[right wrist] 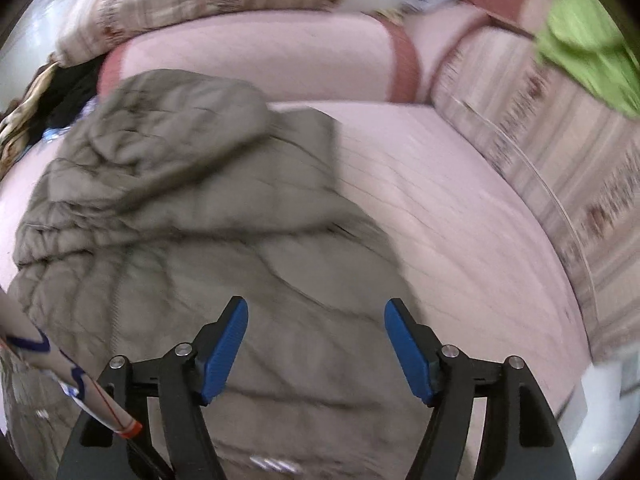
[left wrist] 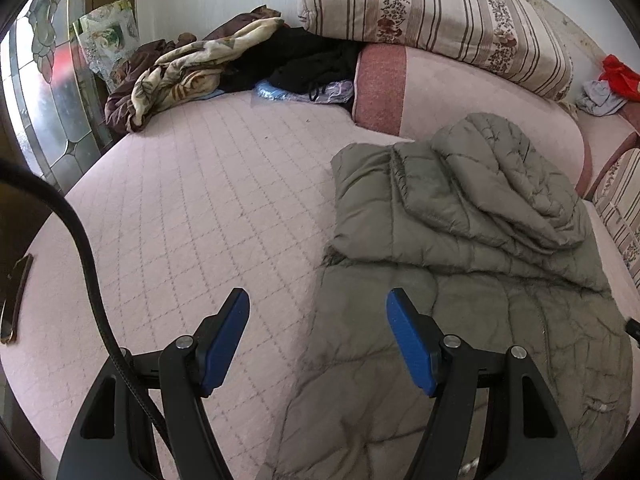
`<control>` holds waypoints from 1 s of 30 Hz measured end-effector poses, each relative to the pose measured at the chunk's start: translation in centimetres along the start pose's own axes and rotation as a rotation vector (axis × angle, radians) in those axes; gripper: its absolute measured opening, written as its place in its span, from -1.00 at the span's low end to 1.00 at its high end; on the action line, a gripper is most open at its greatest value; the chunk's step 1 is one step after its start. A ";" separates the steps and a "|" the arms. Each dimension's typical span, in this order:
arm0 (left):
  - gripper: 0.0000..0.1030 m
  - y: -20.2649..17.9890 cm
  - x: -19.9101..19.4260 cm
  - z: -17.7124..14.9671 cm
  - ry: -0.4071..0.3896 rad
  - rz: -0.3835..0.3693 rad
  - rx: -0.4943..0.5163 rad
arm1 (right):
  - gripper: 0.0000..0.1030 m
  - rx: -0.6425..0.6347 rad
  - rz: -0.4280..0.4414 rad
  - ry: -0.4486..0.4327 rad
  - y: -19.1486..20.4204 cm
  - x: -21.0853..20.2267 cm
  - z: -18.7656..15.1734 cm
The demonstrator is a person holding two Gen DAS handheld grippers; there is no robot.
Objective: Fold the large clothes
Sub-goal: 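Move both grippers to the folded coat beside the pearl-bead sleeve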
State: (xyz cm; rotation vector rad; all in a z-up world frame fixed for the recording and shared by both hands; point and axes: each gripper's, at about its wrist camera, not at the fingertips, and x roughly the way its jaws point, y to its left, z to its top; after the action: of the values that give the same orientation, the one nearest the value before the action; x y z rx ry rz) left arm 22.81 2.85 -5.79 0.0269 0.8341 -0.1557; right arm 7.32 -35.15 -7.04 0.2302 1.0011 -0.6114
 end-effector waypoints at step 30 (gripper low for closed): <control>0.41 6.6 -1.4 -11.9 0.357 -0.481 -0.284 | 0.78 0.417 0.506 0.152 -14.6 3.0 -12.8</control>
State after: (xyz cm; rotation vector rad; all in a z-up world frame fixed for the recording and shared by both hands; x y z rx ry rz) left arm 14.08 10.54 -13.00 -0.4271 1.2036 -0.4936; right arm -9.14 -42.37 -15.08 0.8810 0.9042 -0.3326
